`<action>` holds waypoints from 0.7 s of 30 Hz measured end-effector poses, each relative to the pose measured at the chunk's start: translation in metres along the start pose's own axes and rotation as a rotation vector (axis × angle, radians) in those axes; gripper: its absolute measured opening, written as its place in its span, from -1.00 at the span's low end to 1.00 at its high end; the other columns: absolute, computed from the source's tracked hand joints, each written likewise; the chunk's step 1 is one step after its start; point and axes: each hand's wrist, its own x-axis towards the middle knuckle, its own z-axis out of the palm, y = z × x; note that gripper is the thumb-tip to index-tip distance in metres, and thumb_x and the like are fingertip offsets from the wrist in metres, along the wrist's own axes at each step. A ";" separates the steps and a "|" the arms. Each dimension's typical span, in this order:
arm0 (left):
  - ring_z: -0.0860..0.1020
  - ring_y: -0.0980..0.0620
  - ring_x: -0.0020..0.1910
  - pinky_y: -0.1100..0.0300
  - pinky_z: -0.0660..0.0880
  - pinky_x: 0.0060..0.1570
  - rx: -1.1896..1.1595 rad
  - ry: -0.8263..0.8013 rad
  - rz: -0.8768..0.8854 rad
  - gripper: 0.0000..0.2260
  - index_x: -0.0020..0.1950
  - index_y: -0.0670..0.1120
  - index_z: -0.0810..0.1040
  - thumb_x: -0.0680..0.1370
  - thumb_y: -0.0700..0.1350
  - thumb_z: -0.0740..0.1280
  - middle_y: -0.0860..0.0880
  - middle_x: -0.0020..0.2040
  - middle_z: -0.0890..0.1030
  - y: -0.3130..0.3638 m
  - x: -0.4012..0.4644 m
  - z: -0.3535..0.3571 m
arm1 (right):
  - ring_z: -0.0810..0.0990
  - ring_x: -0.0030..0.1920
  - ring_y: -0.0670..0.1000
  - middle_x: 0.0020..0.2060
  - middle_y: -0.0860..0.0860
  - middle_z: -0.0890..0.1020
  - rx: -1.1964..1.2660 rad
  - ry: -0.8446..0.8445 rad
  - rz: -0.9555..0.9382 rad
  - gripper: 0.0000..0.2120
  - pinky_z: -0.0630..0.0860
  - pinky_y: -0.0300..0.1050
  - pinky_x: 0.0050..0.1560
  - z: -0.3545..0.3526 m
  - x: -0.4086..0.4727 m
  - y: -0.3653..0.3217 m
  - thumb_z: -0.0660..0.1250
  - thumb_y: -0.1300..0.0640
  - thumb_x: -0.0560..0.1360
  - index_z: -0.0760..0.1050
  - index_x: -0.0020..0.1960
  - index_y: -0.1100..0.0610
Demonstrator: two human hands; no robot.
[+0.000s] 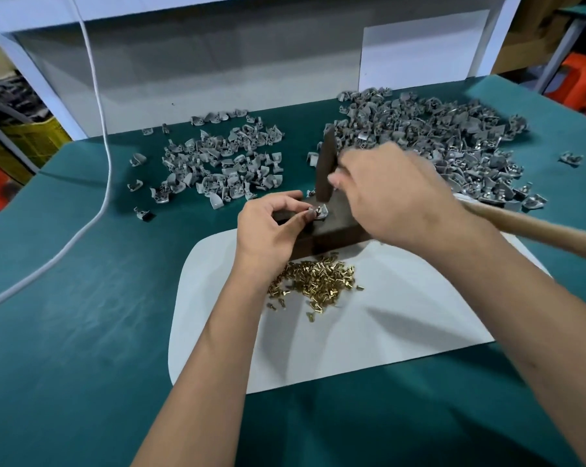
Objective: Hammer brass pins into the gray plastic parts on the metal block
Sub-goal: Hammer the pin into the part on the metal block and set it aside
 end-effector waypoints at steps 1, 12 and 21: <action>0.61 0.35 0.01 0.27 0.55 0.14 0.002 0.006 0.000 -0.97 -0.08 -0.10 0.76 0.51 -0.20 0.52 0.08 0.14 0.69 0.000 0.000 0.000 | 0.39 -0.35 0.15 -0.34 0.00 0.43 0.047 0.104 0.006 -0.81 0.37 -0.02 -0.28 0.000 -0.002 -0.002 0.17 -0.05 0.69 0.46 0.01 0.03; 0.62 0.28 0.06 0.45 0.47 0.10 0.017 0.026 0.000 -0.95 -0.09 -0.07 0.77 0.51 -0.21 0.52 0.05 0.17 0.69 -0.001 0.000 0.000 | 0.38 -0.35 0.15 -0.32 0.03 0.43 0.062 0.083 0.043 -0.80 0.35 -0.03 -0.26 0.004 -0.002 -0.007 0.15 -0.03 0.70 0.44 0.04 0.07; 0.62 0.23 0.10 0.47 0.44 0.12 0.043 0.021 0.017 -0.93 -0.12 -0.04 0.76 0.52 -0.20 0.51 0.06 0.16 0.69 0.000 0.000 -0.001 | 0.44 -0.42 0.07 -0.36 -0.02 0.46 0.116 0.082 0.067 -0.81 0.39 -0.06 -0.27 0.002 -0.003 -0.004 0.17 -0.01 0.69 0.48 0.08 0.09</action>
